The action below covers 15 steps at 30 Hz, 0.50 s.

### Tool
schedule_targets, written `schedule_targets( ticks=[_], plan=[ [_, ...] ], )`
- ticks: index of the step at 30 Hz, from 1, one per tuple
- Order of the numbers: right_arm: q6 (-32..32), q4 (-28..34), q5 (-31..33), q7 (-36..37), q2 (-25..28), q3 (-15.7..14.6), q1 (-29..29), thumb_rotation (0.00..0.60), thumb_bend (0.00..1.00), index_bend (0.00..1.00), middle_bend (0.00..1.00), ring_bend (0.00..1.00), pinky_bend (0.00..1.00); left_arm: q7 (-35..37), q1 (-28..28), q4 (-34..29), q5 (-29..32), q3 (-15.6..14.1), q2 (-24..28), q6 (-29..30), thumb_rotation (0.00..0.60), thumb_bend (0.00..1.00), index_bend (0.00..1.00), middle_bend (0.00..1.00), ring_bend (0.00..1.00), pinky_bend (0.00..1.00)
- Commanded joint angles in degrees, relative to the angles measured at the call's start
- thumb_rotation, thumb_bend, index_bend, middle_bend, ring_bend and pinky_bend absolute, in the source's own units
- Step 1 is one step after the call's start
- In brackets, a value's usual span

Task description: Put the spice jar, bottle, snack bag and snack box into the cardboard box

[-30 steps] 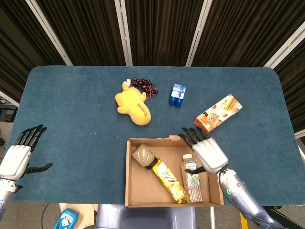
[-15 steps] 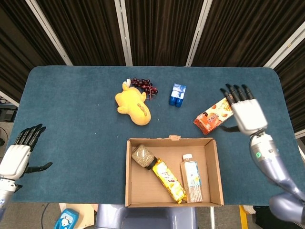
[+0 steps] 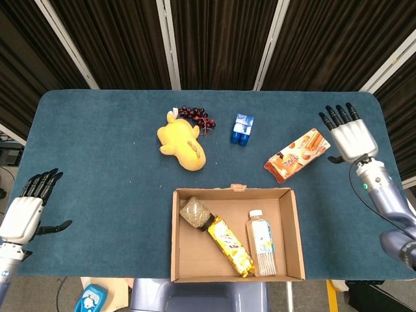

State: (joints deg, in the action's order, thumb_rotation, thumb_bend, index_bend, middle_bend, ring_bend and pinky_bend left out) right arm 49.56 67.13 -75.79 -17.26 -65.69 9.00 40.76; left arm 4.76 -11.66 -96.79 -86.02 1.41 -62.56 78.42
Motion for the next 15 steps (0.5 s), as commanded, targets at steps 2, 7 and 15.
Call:
schedule_targets(
  ticks=[2, 7, 15],
  plan=[
    [-3.75, -9.9, -4.66, 4.46, -7.16, -3.52, 2.46, 0.6, 0.0, 0.0, 0.0, 0.0, 0.03, 0.02, -0.08, 0.02, 0.28, 0.18, -0.05, -0.19, 0.6, 0.06, 0.02, 0.0, 0.0, 0.0],
    [-5.61, -16.65, -6.53, 8.48, -12.15, -4.73, 3.9, 0.6, 0.0, 0.0, 0.0, 0.0, 0.03, 0.54, -0.29, 0.11, 0.86, 0.44, -0.08, -0.73, 0.6, 0.06, 0.02, 0.0, 0.0, 0.0],
    [-8.47, -27.79, -9.41, 15.32, -18.85, -6.91, 6.03, 0.6, 0.0, 0.0, 0.0, 0.0, 0.03, 1.18, -0.56, 0.05, 0.9, 0.46, -0.09, -1.36, 0.6, 0.06, 0.02, 0.0, 0.0, 0.0]
  ],
)
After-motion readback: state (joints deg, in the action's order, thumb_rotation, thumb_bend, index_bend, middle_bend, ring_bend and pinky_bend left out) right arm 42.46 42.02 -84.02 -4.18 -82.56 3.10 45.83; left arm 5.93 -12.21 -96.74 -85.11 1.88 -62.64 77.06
